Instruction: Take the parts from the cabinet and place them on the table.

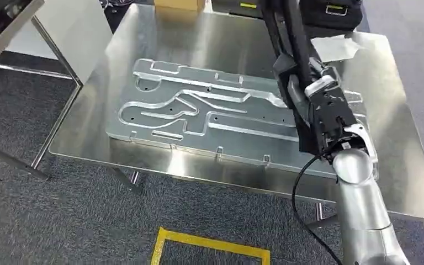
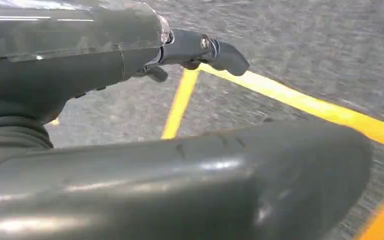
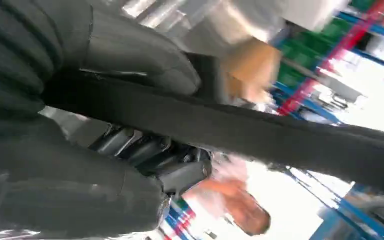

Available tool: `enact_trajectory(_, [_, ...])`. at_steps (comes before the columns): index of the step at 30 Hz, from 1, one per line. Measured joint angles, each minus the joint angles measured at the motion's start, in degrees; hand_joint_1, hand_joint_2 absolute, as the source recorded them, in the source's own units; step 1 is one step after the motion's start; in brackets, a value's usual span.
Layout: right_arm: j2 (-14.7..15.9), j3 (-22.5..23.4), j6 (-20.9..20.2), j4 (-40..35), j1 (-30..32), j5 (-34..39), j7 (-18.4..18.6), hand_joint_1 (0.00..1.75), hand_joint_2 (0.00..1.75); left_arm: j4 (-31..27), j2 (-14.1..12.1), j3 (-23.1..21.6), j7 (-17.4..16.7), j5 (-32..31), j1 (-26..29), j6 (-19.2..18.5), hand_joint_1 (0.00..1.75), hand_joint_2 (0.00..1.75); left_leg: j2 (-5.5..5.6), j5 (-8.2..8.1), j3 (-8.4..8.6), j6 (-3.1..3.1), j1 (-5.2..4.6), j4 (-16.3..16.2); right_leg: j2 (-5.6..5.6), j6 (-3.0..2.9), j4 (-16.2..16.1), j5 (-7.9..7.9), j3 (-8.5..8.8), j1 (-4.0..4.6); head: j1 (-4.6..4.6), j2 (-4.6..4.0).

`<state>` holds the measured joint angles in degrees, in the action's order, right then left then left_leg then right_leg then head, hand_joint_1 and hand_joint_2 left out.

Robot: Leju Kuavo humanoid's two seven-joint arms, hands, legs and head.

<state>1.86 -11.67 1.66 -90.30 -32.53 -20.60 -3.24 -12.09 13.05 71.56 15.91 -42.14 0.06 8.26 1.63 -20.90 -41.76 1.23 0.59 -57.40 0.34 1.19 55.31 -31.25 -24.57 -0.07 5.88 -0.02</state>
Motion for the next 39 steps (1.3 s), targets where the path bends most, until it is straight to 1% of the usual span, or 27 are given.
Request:
enact_trajectory(1, [0.3,-0.4,0.2,2.4,2.3,-1.4,0.0,1.75,1.75,0.3,0.1,0.1,0.1,0.0,1.4,-0.2,0.0,0.0,0.14,-0.01,0.8,-0.03,0.17,0.6,-0.12,0.03,-2.6,-0.2,2.05,0.1,0.02,0.0])
enact_trajectory(2, [0.3,-1.1,0.4,4.1,3.5,-2.2,-0.4,1.75,1.75,0.6,0.3,0.3,0.2,0.0,3.3,-0.4,0.0,0.0,0.23,-0.15,2.77,0.02,0.31,1.6,-0.23,0.13,-6.0,-0.46,5.02,0.29,0.02,-0.02])
enact_trajectory(3, [0.4,-1.7,0.4,5.4,4.3,-2.7,-0.6,1.75,1.75,0.8,0.4,0.5,0.1,0.0,4.8,-0.4,0.0,0.0,0.25,-0.24,5.02,-0.01,0.42,2.6,-0.3,0.14,-9.6,-0.54,8.07,0.29,0.02,-0.02])
enact_trajectory(4, [0.4,-2.0,0.5,6.6,4.9,-3.2,-0.6,1.75,1.75,0.9,0.4,0.7,0.2,0.0,5.8,-0.5,0.0,0.0,0.26,-0.5,7.53,-0.09,0.52,3.9,-0.39,0.1,-13.2,-0.46,11.99,0.4,0.02,0.0])
enact_trajectory(5, [0.6,-2.1,0.5,7.5,5.2,-3.4,-0.4,1.75,1.75,1.0,0.4,1.0,0.2,0.0,6.4,-0.5,0.0,0.0,0.48,-0.91,9.73,0.0,0.56,5.0,-0.41,0.13,-16.4,-0.23,15.45,0.47,0.0,0.0])
enact_trajectory(6, [0.8,-2.3,0.6,7.7,4.8,-3.5,-0.1,1.75,1.75,1.0,0.5,1.0,0.2,0.0,6.5,-0.5,0.0,0.0,0.89,-1.19,11.19,0.15,0.56,5.5,-0.4,0.03,-18.3,-0.16,17.74,0.47,0.0,-0.02])
enact_trajectory(7, [0.8,-2.4,0.6,7.7,3.8,-3.5,0.1,1.75,1.75,1.0,0.5,1.0,0.2,0.0,5.8,-0.5,0.0,0.0,1.1,-1.5,11.9,0.15,0.51,5.6,-0.31,-0.36,-19.2,-0.41,18.93,0.46,0.0,-0.02])
enact_trajectory(8, [0.8,-2.4,0.5,7.5,2.5,-3.8,0.4,1.75,1.75,0.9,0.5,1.0,0.2,-0.1,4.4,-0.5,0.0,0.0,1.23,-1.62,11.89,0.24,0.24,5.2,-0.29,-1.44,-19.3,-1.2,19.24,0.41,0.0,0.0])
enact_trajectory(9, [0.8,-2.5,0.1,6.9,1.3,-4.5,1.0,1.75,1.75,0.9,0.4,1.0,0.2,-0.1,3.0,-0.6,0.0,0.0,1.24,-1.62,11.85,0.23,-0.01,5.1,-0.26,-1.01,-18.7,-1.43,18.96,0.39,0.02,0.0])
enact_trajectory(10, [0.8,-2.5,-0.2,6.5,0.0,-5.7,1.6,1.75,1.75,0.9,0.4,1.0,0.3,-0.2,2.0,-0.7,0.0,0.0,1.23,-1.6,11.86,0.25,-0.22,5.1,-0.02,-0.41,-18.2,-1.41,18.71,0.27,0.0,0.0])
enact_trajectory(11, [0.8,-2.5,-0.7,6.6,-1.3,-7.6,2.0,1.75,1.75,0.8,0.2,1.0,0.3,-0.4,0.9,-1.0,0.0,0.0,1.1,-1.41,11.95,0.26,-0.34,5.1,0.25,-0.3,-17.8,-1.29,18.51,0.23,0.0,-0.02])
enact_trajectory(13, [0.7,-3.0,-1.0,7.2,-3.0,-14.0,2.6,1.75,1.75,0.7,-0.2,1.0,0.3,-0.5,-0.3,-1.4,0.0,0.0,0.78,-1.26,12.06,0.29,-0.44,5.0,0.68,-0.18,-17.2,-1.23,18.32,0.19,0.0,-0.02])
enact_trajectory(15, [0.5,-3.8,-1.0,9.6,-4.5,-21.2,2.8,1.75,1.75,0.7,-0.3,1.0,0.3,-0.8,-0.9,-1.7,0.0,0.0,0.7,-1.09,12.06,0.3,-0.48,5.0,0.76,-0.1,-16.8,-1.19,18.07,0.09,0.02,0.0])
enact_trajectory(17, [0.2,-4.3,-0.7,12.0,-5.5,-24.2,2.8,1.75,1.75,0.7,-0.4,1.0,0.3,-1.0,-1.2,-1.9,0.0,0.0,0.73,-1.0,12.05,0.32,-0.5,4.9,0.71,-0.06,-16.7,-1.19,18.0,0.04,0.0,0.0])
enact_trajectory(23, [-0.4,-5.0,-0.5,15.7,-6.6,-25.3,2.5,1.75,1.75,0.6,-0.7,1.0,0.3,-1.1,-1.7,-2.1,0.0,0.0,0.74,-0.99,12.02,0.34,-0.57,4.8,0.72,0.09,-16.3,-1.27,17.76,0.01,0.02,0.0])
enact_trajectory(26, [-0.9,-5.2,-1.3,17.4,-7.1,-27.9,2.5,1.75,1.75,0.6,-0.7,1.0,0.3,-1.2,-1.9,-2.2,0.0,0.0,0.75,-1.03,12.02,0.29,-0.57,4.8,0.72,0.11,-16.2,-1.36,17.71,0.02,0.02,0.0])
enact_trajectory(29, [-1.9,-5.8,-1.4,21.9,-7.9,-30.7,1.1,1.75,1.75,0.6,-0.8,1.0,0.1,-1.2,-2.2,-2.2,0.0,0.0,0.75,-1.03,12.03,0.28,-0.57,4.8,0.72,0.1,-16.0,-1.45,17.66,0.03,0.02,-0.02])
enact_trajectory(36, [-4.7,-8.3,0.8,34.6,-10.1,-34.7,-1.9,1.75,1.75,0.6,-0.9,1.2,-0.7,-0.9,-2.6,-0.9,0.0,0.0,0.74,-1.03,12.01,0.28,-0.57,4.8,0.73,0.08,-15.7,-1.53,17.47,0.03,0.02,0.0])
enact_trajectory(39, [-5.8,-9.2,0.9,39.1,-11.1,-36.5,-2.9,1.75,1.75,0.6,-0.9,1.3,-0.9,-1.0,-2.6,-0.3,0.0,0.0,0.74,-1.03,12.01,0.28,-0.56,4.8,0.73,0.02,-15.7,-1.57,17.48,0.03,0.02,0.0])
